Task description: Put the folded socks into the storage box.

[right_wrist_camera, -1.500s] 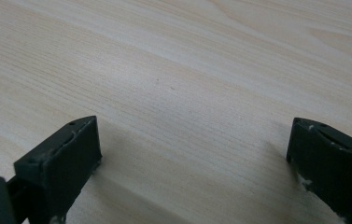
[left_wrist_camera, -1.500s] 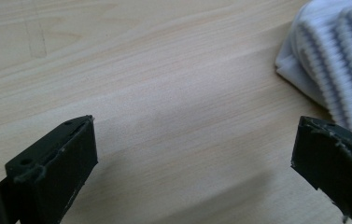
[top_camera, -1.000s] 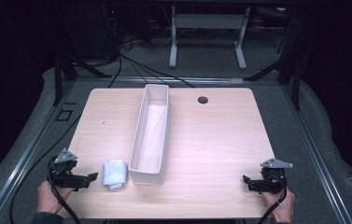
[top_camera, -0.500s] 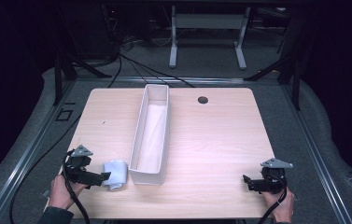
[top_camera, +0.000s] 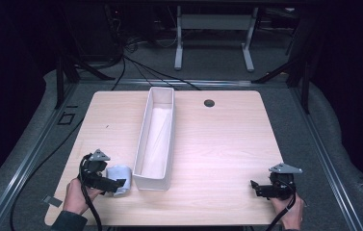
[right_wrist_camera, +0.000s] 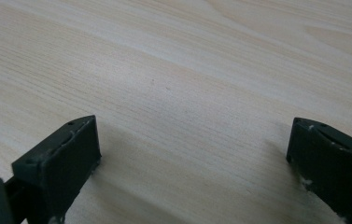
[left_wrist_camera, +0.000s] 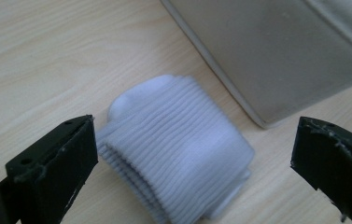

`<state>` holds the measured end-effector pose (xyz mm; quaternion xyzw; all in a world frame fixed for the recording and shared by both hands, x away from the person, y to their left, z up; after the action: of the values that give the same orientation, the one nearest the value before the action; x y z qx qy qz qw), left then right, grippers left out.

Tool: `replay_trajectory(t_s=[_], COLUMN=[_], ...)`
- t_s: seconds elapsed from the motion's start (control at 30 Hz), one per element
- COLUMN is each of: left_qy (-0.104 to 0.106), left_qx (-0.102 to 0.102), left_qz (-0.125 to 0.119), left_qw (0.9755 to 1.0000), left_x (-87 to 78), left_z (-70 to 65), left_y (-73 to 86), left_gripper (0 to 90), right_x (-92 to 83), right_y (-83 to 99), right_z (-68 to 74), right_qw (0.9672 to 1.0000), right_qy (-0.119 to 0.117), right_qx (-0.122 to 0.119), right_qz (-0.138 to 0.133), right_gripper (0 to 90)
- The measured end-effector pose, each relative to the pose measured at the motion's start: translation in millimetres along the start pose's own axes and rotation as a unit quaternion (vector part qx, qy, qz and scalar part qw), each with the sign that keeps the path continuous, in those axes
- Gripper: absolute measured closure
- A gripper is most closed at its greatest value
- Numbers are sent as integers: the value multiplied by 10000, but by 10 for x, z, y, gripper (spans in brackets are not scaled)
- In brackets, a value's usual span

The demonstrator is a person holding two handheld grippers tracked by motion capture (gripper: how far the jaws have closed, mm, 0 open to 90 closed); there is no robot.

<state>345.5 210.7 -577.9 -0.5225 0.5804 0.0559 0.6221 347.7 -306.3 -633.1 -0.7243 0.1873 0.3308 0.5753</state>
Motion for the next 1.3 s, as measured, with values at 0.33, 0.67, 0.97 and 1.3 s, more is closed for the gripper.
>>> replay_trajectory(t_s=[0.33,0.67,0.97,1.3], left_qy=[-83,-11,242,487], left_qx=[39,13,-172,-388], left_qz=[342,423,403,352], left_qw=[9994,9991,9987,9974], left_x=[234,316,307,283], left_z=[57,19,-2,24], left_y=[123,176,174,187], left_gripper=[125,249,426,613], right_x=[0,1,-10,-10], right_y=[0,-1,4,4], right_z=[-1,-8,-11,-16], right_qw=[10000,10000,10000,10000], right_qy=[2,50,23,39], right_qx=[-1,15,1,-11], right_qz=[-2,-11,22,8], right_gripper=[23,25,33,43])
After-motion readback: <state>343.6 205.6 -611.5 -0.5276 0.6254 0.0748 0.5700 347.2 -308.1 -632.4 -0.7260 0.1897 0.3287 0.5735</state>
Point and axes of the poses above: each handheld gripper's, and its own axes: x roughly forward along the jaws, y roughly out of its underside, z roughly to its left, the point moved 9 cm from there along x, roughly forward along the jaws, and after that the axes turned 10 degrees about y, right-handed, at the moved point
